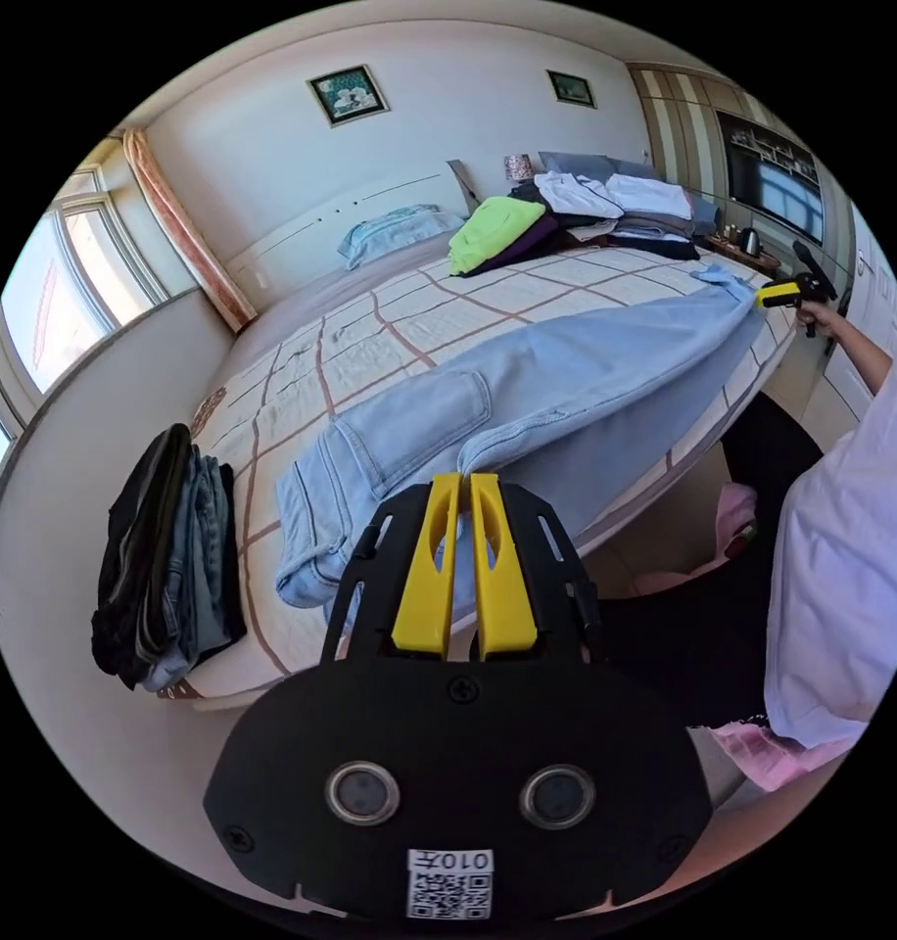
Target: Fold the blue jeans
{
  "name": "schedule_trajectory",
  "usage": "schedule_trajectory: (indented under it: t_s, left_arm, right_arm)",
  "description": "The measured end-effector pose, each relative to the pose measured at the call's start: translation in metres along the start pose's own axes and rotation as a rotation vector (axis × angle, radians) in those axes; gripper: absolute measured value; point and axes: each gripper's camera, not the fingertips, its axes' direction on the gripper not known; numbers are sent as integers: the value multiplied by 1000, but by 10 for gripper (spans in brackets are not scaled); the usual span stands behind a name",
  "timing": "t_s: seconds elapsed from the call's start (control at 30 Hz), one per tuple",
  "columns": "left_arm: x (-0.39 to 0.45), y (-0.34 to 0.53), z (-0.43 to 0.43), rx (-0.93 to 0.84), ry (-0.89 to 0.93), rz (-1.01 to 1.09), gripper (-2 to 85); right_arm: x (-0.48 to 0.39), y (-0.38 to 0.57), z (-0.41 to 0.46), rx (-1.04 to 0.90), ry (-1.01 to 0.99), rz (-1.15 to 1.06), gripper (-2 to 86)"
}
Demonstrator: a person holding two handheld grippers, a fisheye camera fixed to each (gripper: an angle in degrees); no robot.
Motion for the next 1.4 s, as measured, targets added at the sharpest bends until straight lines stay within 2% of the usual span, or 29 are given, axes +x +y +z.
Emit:
schedule_trajectory:
  t_s: [0.1, 0.23, 0.37, 0.57, 0.7, 0.77, 0.87, 1.0, 1.07, 1.17, 1.27, 1.33, 1.4]
  left_arm:
    - [12, 18, -2, -47, 4, 54, 2]
    - [25, 41, 26, -137, 27, 27, 9]
    - [28, 56, 32, -178, 23, -93, 28]
    - [43, 79, 0, -205, -13, -97, 50]
    - [36, 92, -21, -164, -1, -200, 56]
    - [25, 92, -35, -88, 18, -314, 56]
    - [15, 81, -33, -64, 33, -384, 55]
    - [9, 63, -17, -128, -10, -380, 56]
    - [-5, 56, -7, -192, -50, -390, 56]
    - [-35, 52, -6, -194, -29, -442, 56]
    - [-65, 49, -6, -213, -42, -482, 57]
    - [-85, 49, -3, -235, -53, -517, 57]
    - [-103, 50, -3, -224, -31, -557, 57]
  right_arm:
    - [4, 10, 12, -35, -18, 24, 30]
    - [3, 16, 30, -115, -21, 52, 35]
    - [23, 36, 21, -78, -119, 127, 46]
    - [43, 83, -2, -29, -180, 244, 96]
    - [71, 103, -27, 132, -146, 489, 119]
    - [83, 94, -32, 150, -104, 582, 121]
    - [93, 62, -31, 189, -35, 622, 119]
    - [104, 11, 6, 13, 35, 580, 116]
    - [112, 1, 25, -81, 60, 579, 112]
    - [129, 3, 47, -227, 135, 580, 83]
    - [148, 25, 24, -147, 115, 617, 48]
    - [165, 55, -9, 53, 16, 696, 45]
    - [200, 127, -35, 322, -212, 936, 45]
